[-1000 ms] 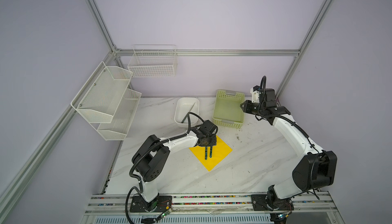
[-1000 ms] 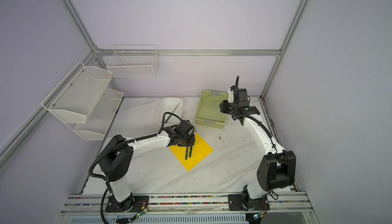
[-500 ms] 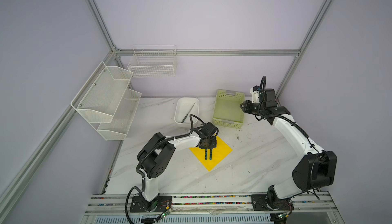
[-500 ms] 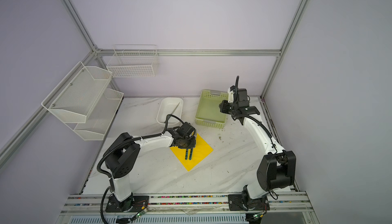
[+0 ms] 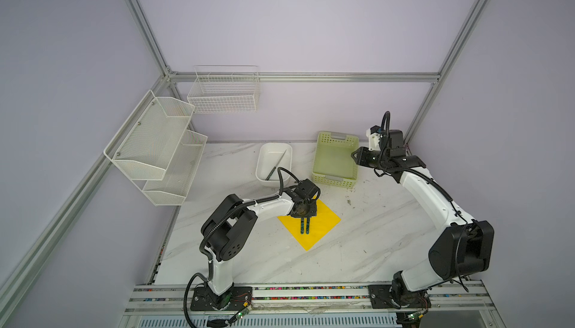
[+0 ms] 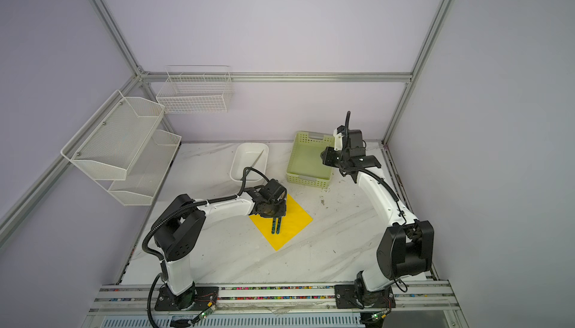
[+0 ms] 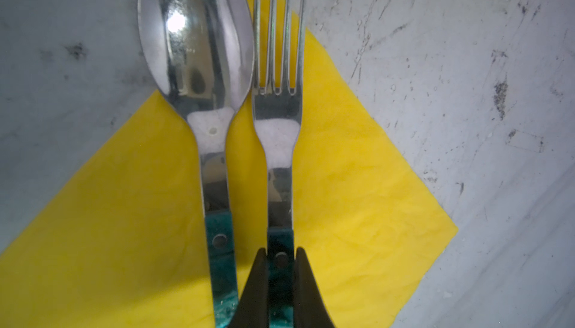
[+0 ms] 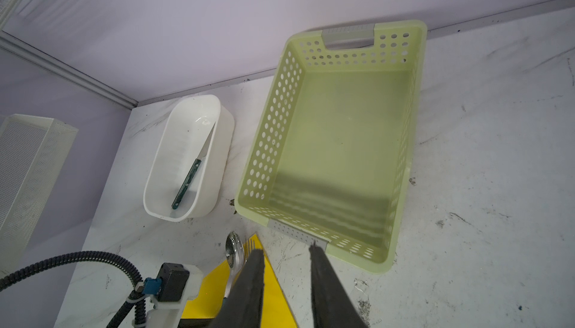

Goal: Place the utensils on the paper napkin and roll it up
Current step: 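Lower the fork onto the napkin beside the spoon with the left gripper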

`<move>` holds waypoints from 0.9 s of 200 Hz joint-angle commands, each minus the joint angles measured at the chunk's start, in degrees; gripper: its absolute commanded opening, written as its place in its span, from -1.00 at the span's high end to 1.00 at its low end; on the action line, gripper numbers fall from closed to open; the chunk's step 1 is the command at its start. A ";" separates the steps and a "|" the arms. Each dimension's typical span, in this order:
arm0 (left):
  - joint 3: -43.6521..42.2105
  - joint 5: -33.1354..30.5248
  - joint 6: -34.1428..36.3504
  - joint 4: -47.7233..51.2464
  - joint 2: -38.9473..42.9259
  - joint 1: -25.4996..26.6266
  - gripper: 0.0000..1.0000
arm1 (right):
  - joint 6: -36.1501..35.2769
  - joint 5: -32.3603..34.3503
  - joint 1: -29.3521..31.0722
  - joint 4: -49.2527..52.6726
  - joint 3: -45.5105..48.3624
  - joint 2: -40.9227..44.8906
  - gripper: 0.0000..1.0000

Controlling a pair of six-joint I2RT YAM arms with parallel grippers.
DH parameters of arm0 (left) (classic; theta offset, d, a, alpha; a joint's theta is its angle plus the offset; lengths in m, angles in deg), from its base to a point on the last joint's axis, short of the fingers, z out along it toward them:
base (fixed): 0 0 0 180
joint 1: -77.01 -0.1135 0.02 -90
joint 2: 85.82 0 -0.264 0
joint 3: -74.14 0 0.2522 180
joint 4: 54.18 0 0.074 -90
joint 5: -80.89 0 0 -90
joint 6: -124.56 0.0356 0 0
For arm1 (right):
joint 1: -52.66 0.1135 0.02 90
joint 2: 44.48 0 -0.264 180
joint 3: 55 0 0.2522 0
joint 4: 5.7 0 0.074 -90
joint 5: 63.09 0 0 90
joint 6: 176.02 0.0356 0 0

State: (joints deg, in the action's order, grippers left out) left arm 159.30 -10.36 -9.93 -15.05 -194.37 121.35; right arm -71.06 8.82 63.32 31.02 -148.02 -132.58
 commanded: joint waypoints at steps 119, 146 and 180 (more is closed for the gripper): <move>1.46 -1.91 -1.74 -0.17 0.05 0.19 0.94 | 0.51 -1.34 0.24 -0.15 -0.28 -1.39 0.40; 1.95 -1.04 -2.00 -0.14 -0.78 0.13 0.85 | 0.46 -1.43 0.22 -0.20 -0.22 -1.29 0.40; 2.17 -0.95 -2.03 0.03 -0.98 0.18 0.73 | 0.51 -1.51 0.24 -0.20 -0.19 -1.20 0.40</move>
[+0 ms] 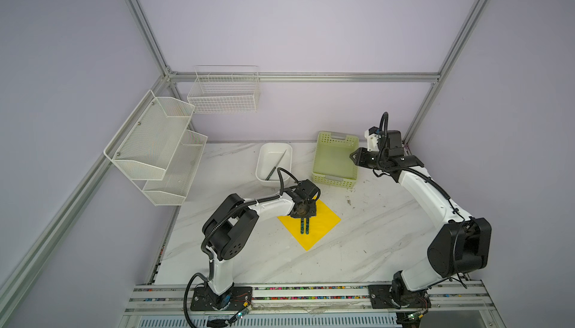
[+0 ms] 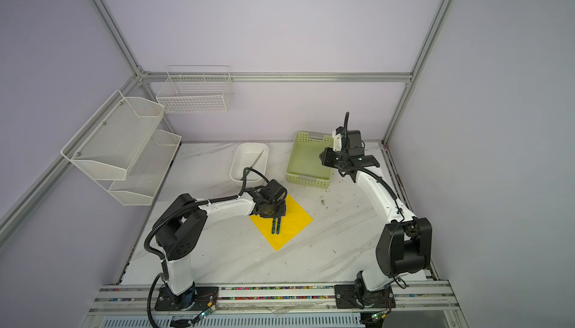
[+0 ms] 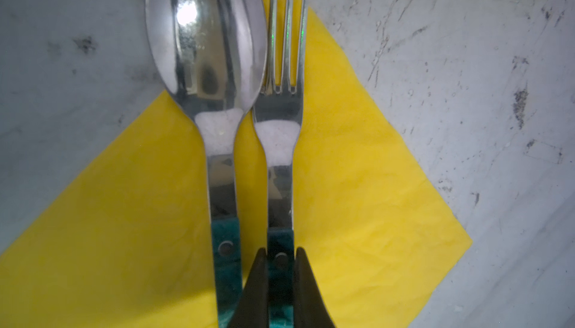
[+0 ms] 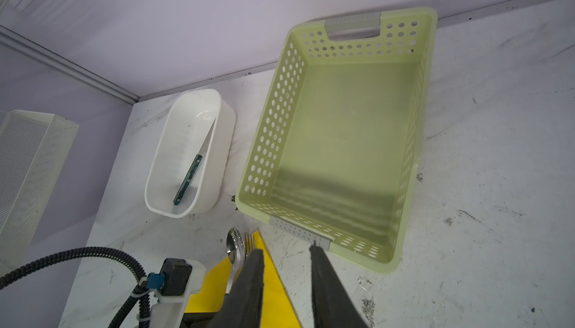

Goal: Place the utensils on the paper napkin and roll it up
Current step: 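Lower the fork onto the napkin beside the spoon with the left gripper, then open and lift the left gripper while the right gripper moves over the napkin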

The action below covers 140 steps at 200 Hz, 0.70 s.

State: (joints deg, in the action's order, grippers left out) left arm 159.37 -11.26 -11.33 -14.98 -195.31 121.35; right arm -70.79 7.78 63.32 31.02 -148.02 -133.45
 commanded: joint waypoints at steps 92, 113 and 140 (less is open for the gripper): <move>3.54 -1.37 -0.22 1.93 3.42 0.13 0.51 | 0.44 -0.33 0.19 -0.26 0.46 0.11 0.40; 4.27 -3.45 1.13 3.42 5.87 0.01 0.49 | 0.40 -0.29 0.38 -0.46 1.54 0.37 0.40; 5.33 -4.57 3.35 4.95 8.69 -1.38 0.47 | 0.42 -0.67 1.85 -0.11 2.58 0.16 0.40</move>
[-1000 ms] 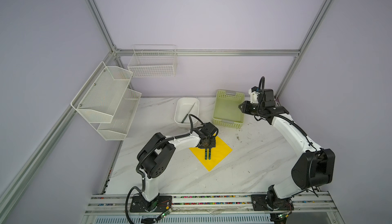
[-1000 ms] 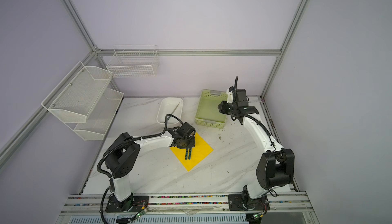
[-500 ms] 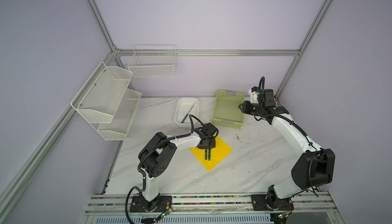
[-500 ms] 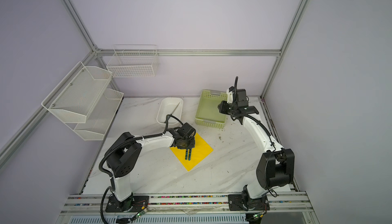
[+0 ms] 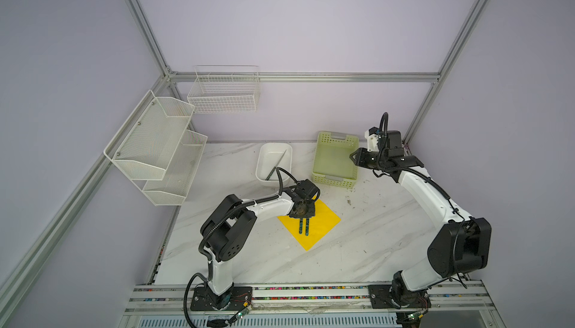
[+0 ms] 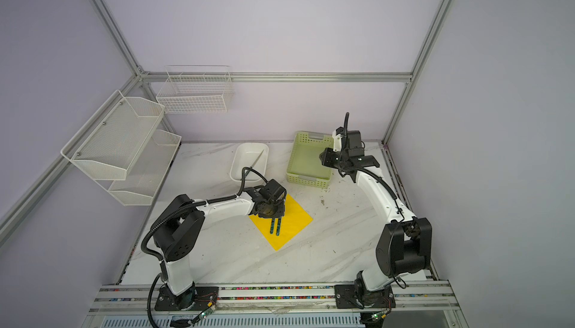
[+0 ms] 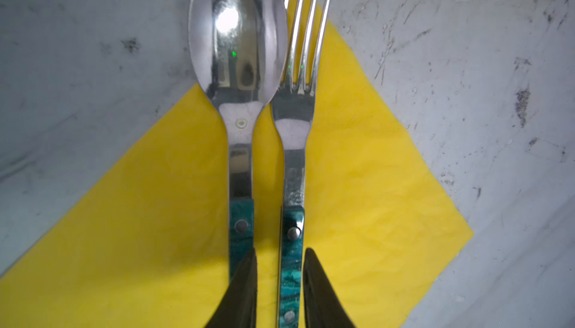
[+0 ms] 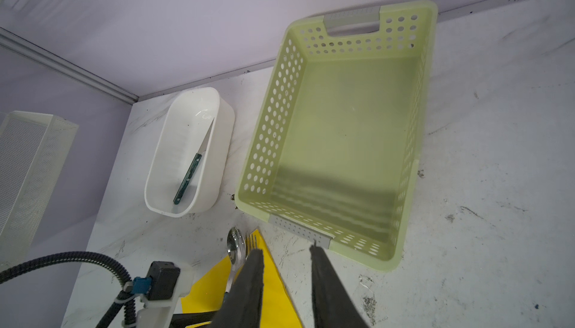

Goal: Place the utensils on the paper napkin and roll it up
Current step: 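Open and lift the left gripper while the right gripper moves over the napkin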

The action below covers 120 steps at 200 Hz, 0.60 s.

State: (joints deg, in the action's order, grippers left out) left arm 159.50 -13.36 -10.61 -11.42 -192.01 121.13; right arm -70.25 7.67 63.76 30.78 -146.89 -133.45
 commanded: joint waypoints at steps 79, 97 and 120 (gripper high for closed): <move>3.27 3.94 10.68 4.35 12.90 -11.24 0.46 | 5.22 8.19 15.15 4.91 0.43 -5.05 0.40; 2.20 7.14 13.13 4.93 14.19 -14.20 0.46 | 8.87 10.13 18.77 5.55 0.49 -6.57 0.40; 0.75 11.23 16.07 5.70 14.40 -17.12 0.46 | 13.35 12.59 23.25 5.63 1.39 -8.51 0.40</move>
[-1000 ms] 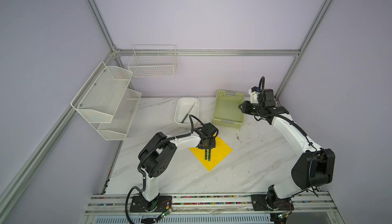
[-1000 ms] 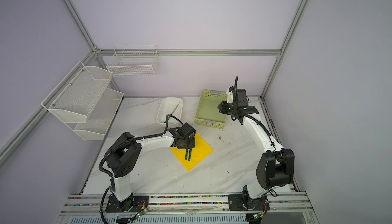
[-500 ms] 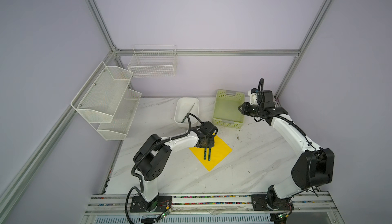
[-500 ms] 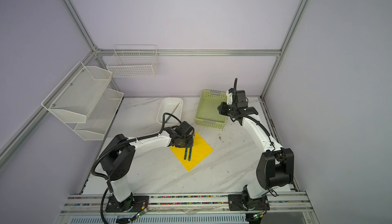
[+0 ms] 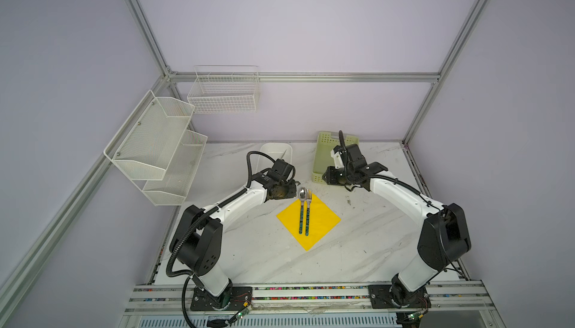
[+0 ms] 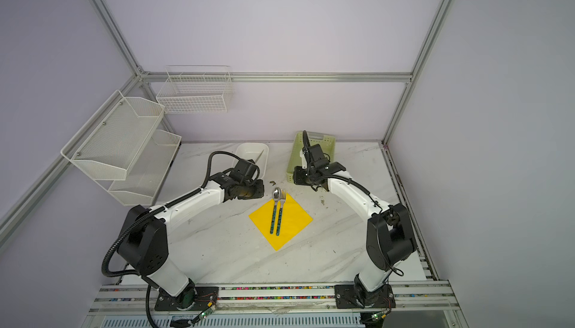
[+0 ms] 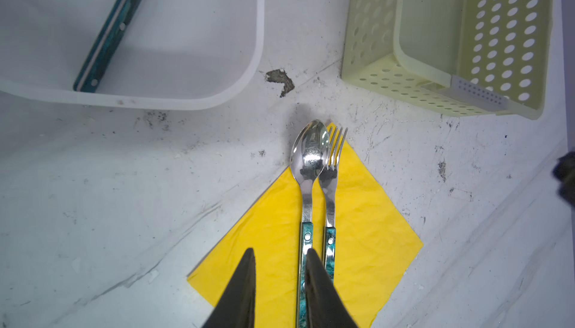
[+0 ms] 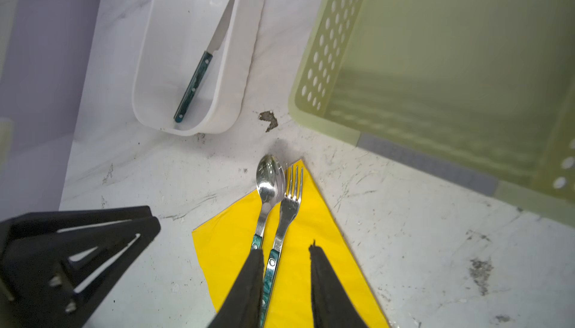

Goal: Place the utensils on the paper napkin and roll it up
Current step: 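Open and lift the left gripper while the right gripper moves over the napkin, then lower the right gripper onto the spoon and fork handles on the napkin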

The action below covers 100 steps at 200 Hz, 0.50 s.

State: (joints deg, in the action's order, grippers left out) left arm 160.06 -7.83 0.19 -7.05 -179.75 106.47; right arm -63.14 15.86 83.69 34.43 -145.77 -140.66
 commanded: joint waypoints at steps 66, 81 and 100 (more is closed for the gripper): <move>-6.93 14.93 6.53 -0.71 0.35 -3.92 0.60 | 12.11 -0.50 6.72 -0.98 8.82 -2.17 0.38; -8.62 16.68 6.43 -1.87 0.06 -3.83 0.63 | 11.78 -1.75 6.72 -0.71 11.24 -1.75 0.39; -10.47 16.43 5.82 -3.15 -0.20 -3.88 0.64 | 11.49 -2.90 6.68 -0.29 13.43 -1.73 0.46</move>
State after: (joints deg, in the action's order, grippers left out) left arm 152.92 5.59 5.32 -7.20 -179.79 102.75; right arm -52.76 15.12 90.42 33.36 -134.60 -143.31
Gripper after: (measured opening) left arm 0.183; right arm 0.291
